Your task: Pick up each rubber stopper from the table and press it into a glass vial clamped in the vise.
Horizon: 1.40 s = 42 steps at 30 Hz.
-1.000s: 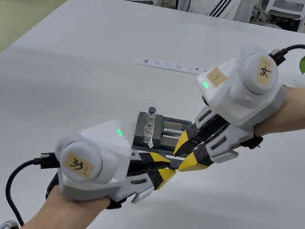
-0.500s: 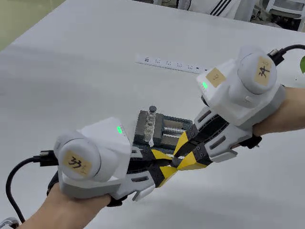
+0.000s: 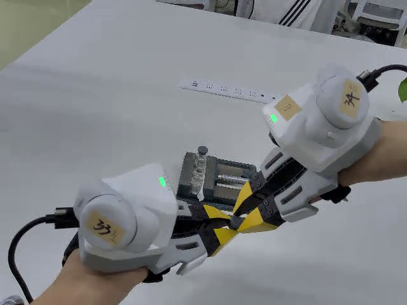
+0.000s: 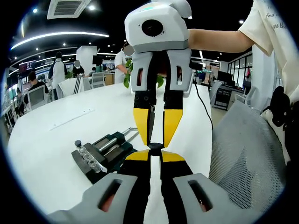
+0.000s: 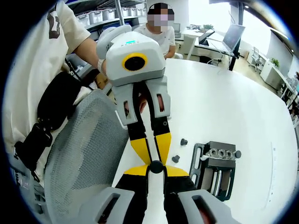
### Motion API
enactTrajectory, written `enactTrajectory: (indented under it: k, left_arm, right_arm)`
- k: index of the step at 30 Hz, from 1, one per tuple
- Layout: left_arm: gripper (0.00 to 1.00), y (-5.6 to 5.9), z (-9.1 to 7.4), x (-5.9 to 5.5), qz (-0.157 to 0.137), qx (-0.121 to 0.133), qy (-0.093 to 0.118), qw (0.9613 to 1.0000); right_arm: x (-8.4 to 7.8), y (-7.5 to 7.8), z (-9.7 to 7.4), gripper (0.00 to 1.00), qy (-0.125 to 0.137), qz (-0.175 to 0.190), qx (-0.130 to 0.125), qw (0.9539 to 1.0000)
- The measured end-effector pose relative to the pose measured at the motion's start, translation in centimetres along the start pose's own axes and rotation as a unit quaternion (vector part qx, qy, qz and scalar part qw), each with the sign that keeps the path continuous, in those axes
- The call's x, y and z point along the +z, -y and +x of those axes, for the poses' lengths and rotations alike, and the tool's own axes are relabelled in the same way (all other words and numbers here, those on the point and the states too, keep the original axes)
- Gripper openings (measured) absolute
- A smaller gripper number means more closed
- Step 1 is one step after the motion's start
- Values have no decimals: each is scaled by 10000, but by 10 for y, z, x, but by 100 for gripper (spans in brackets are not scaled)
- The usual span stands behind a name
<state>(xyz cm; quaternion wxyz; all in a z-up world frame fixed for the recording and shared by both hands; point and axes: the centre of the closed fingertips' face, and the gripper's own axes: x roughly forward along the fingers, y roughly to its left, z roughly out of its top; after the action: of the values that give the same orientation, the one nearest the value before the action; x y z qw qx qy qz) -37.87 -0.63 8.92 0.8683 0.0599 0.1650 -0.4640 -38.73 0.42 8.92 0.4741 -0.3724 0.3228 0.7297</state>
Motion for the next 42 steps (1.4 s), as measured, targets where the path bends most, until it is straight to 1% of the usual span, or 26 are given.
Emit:
enactTrajectory:
  k: [1,2,5,9,12,15,18,19,21,22,26,29,31,32,35,36,38,39,40,42]
  left_arm:
    - [3,1,0,0,35,-6,-11,10000]
    - [3,1,1,-1,142,-9,-31,9999]
    - [3,1,1,-2,0,-16,-49,10000]
    - [3,1,1,-2,-59,-13,-34,10000]
    - [4,-1,0,-2,-93,26,18,10000]
    - [4,-2,0,-2,-220,46,83,9997]
    - [3,-2,-1,-2,-227,66,124,9996]
    - [3,-2,-1,-2,-215,51,135,9997]
    - [3,-2,-1,-2,-304,-5,136,9994]
    - [3,-1,-1,-2,-278,-51,125,9995]
    - [3,-1,-2,-3,-312,-88,115,9994]
    - [3,-3,-3,-4,-402,-73,156,9990]
    - [4,-5,-3,-4,-271,-26,165,9995]
    - [4,-5,-3,-5,-258,-32,147,9996]
    - [5,-8,-5,-5,-343,30,193,9992]
    - [6,-9,-6,-6,-339,60,178,9992]
    - [12,-13,-8,-6,-403,167,229,9988]
    - [15,-15,-8,-7,-426,197,210,9987]
    - [18,-18,-9,-11,-460,266,144,9985]
    - [25,-23,-10,-14,-485,370,125,9981]
  right_arm:
    - [0,0,0,7,6,-2,12,10000]
    - [-1,0,0,7,-9,67,26,10000]
    - [-1,-1,1,7,-27,28,30,10000]
    - [-1,0,2,6,-13,57,36,10000]
    - [-1,1,1,6,1,40,31,10000]
    - [0,1,1,6,-4,13,34,10000]
    - [0,2,1,6,-4,0,52,10000]
    - [1,1,1,6,-6,-6,66,10000]
    - [1,0,1,6,-29,-65,94,9999]
    - [0,-1,2,6,-48,-106,114,9999]
    - [1,-1,3,6,-57,-167,98,9998]
    - [1,0,3,6,-49,-218,63,9997]
    - [2,2,4,6,-56,-165,36,9998]
    - [1,3,5,6,-65,-136,40,9999]
    - [1,7,7,6,-82,-115,34,9999]
    - [1,8,7,6,-80,-123,20,9999]
    - [-2,12,9,6,-157,-131,0,9998]
    - [-3,13,9,6,-173,-133,-9,9998]
    - [-4,14,10,6,-188,-114,-6,9998]
    - [-5,16,11,6,-198,-108,-26,9997]
